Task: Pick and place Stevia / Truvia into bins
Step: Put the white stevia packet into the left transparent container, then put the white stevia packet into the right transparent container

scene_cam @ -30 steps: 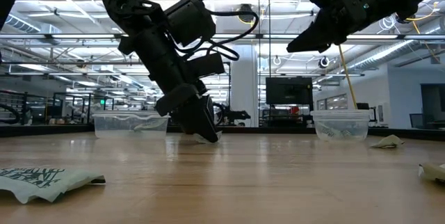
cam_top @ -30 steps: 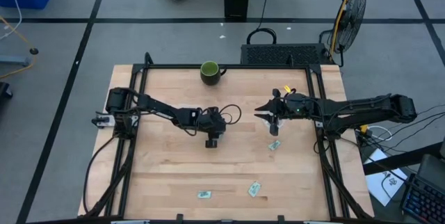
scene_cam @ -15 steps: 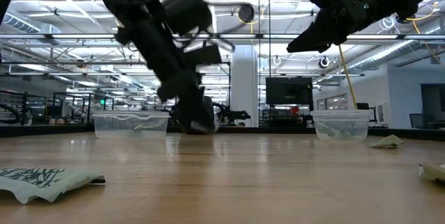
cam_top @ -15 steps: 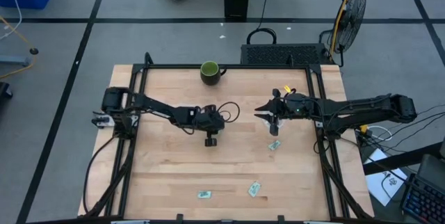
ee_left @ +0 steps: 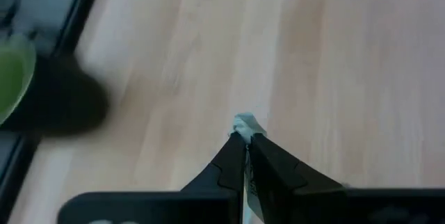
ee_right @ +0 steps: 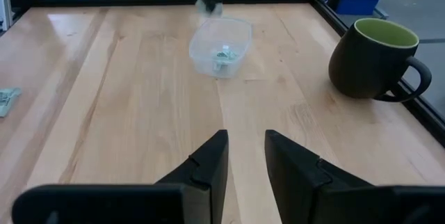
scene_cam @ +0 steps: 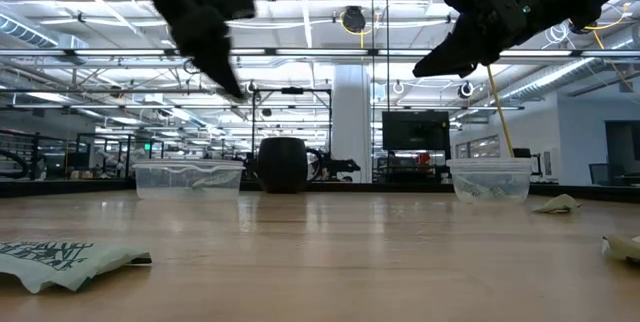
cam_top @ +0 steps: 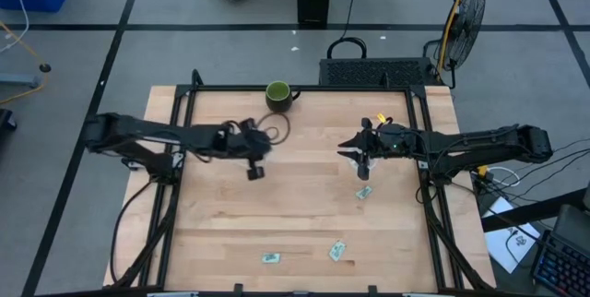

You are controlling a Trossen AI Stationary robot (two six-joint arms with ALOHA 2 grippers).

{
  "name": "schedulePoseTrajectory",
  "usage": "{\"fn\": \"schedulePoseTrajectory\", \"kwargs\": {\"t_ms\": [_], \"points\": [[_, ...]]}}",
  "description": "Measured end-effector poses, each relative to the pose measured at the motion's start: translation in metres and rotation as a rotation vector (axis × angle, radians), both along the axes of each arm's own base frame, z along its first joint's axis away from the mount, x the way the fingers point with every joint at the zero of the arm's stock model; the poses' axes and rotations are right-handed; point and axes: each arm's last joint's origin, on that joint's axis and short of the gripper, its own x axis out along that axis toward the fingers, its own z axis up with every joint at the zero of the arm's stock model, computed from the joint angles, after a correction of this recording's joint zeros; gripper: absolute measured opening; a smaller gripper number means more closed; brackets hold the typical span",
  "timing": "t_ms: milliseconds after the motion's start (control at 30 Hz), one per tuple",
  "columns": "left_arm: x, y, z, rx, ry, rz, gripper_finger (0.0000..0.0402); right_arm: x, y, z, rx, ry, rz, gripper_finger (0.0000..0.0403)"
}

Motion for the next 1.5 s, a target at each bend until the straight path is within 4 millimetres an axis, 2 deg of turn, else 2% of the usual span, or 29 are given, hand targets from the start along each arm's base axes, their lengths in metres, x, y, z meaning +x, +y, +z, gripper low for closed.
{"fn": "schedulePoseTrajectory", "kwargs": {"t_ms": [133, 233, 533, 633, 733, 967, 1100, 1500], "points": [[-0.029, 0.003, 0.005, -0.069, 0.123, 0.128, 0.0026, 0.000, 0.000, 0.000, 0.022, -0.002, -0.010, 0.0091], [-0.043, 0.005, 0.001, -0.102, 0.219, 0.213, 0.0026, 0.000, 0.000, 0.000, 0.025, -0.002, -0.011, 0.0091], [-0.055, 0.011, -0.046, -0.084, 0.242, 0.297, 0.0026, 0.000, 0.000, 0.000, 0.052, -0.006, -0.024, 0.0091], [-0.056, 0.014, -0.054, -0.098, 0.210, 0.329, 0.0031, 0.000, 0.000, 0.000, 0.047, -0.006, -0.022, 0.0091], [-0.060, 0.016, -0.060, -0.100, 0.222, 0.345, 0.0052, 0.000, 0.000, 0.000, 0.040, -0.007, -0.020, 0.0091], [-0.060, 0.022, -0.061, -0.106, 0.203, 0.377, 0.0124, 0.000, 0.000, 0.000, 0.038, -0.007, -0.019, 0.0091], [-0.057, 0.024, -0.060, -0.108, 0.164, 0.379, 0.0151, 0.000, 0.000, 0.000, 0.038, -0.007, -0.018, 0.0091], [-0.047, 0.024, -0.053, -0.093, 0.085, 0.326, 0.0163, 0.000, 0.000, 0.000, 0.026, -0.006, -0.014, 0.0091]]}}
